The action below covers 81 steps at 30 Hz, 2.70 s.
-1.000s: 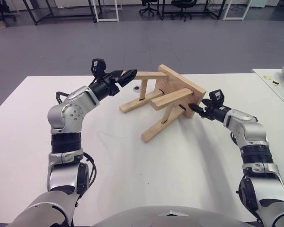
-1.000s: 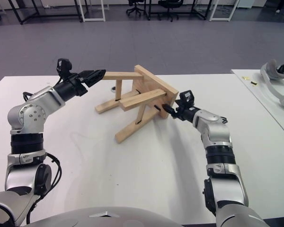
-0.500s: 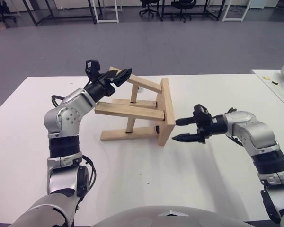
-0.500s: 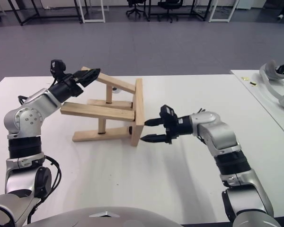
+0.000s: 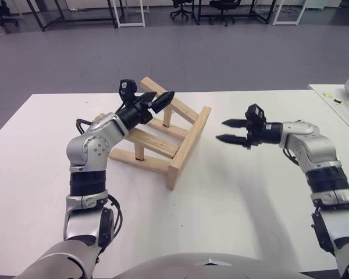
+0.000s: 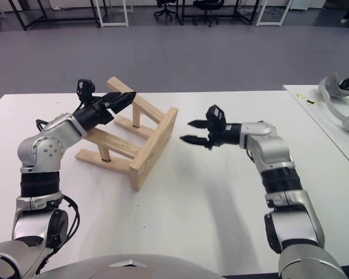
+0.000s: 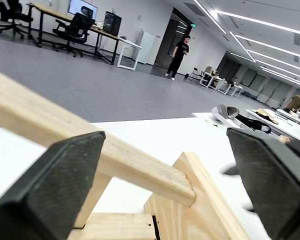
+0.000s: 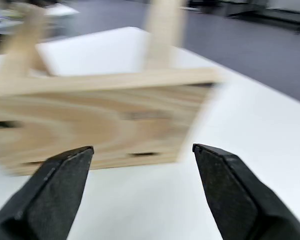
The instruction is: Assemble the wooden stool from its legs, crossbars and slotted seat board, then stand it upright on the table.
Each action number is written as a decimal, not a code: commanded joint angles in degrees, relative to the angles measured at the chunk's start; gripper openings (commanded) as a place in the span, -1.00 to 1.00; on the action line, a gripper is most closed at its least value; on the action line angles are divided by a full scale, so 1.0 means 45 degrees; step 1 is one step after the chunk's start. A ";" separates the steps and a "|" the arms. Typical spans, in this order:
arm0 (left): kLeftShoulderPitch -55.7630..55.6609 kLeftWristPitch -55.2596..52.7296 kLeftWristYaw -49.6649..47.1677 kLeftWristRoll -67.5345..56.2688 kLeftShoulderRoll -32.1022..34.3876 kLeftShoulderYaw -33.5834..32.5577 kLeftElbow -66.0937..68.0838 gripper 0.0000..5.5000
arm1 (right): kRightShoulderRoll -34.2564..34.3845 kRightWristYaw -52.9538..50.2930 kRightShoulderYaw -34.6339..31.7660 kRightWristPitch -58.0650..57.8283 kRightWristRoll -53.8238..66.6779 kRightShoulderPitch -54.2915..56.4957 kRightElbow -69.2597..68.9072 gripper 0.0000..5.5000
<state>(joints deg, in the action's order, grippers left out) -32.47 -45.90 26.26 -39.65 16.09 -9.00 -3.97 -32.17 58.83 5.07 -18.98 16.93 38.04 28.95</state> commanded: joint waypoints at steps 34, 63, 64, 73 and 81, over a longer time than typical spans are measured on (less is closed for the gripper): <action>0.3611 -0.0028 0.4768 -0.1085 0.5130 0.3222 -0.7443 0.63 | 0.1744 0.6702 0.4253 0.5199 -0.8098 0.7011 0.9090 0.36; 0.4913 0.1576 0.9508 -0.0666 0.8526 -0.0932 -0.0283 0.63 | -0.5814 0.6408 0.1906 -0.1107 0.0149 -0.4433 -0.5312 0.36; 0.5476 0.1829 0.9922 -0.0274 0.8706 -0.0541 -0.0250 0.63 | -0.5831 0.6424 0.1780 -0.1350 0.0462 -0.4887 -0.6002 0.36; 0.5747 0.1983 1.0387 0.0486 0.7715 0.1862 -0.1608 0.63 | -0.4234 0.4707 0.1464 -0.2181 0.1052 -0.5585 -0.7060 0.36; 0.5283 0.1418 1.0159 0.0527 0.6538 0.3362 -0.2344 0.63 | -0.3785 0.4417 0.1396 -0.3212 0.1624 -0.5584 -0.7711 0.36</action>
<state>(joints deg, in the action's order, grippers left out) -8.17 -38.54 73.18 -37.54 47.22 4.15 -12.75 -50.91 78.86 10.55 -33.06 22.56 12.63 -3.37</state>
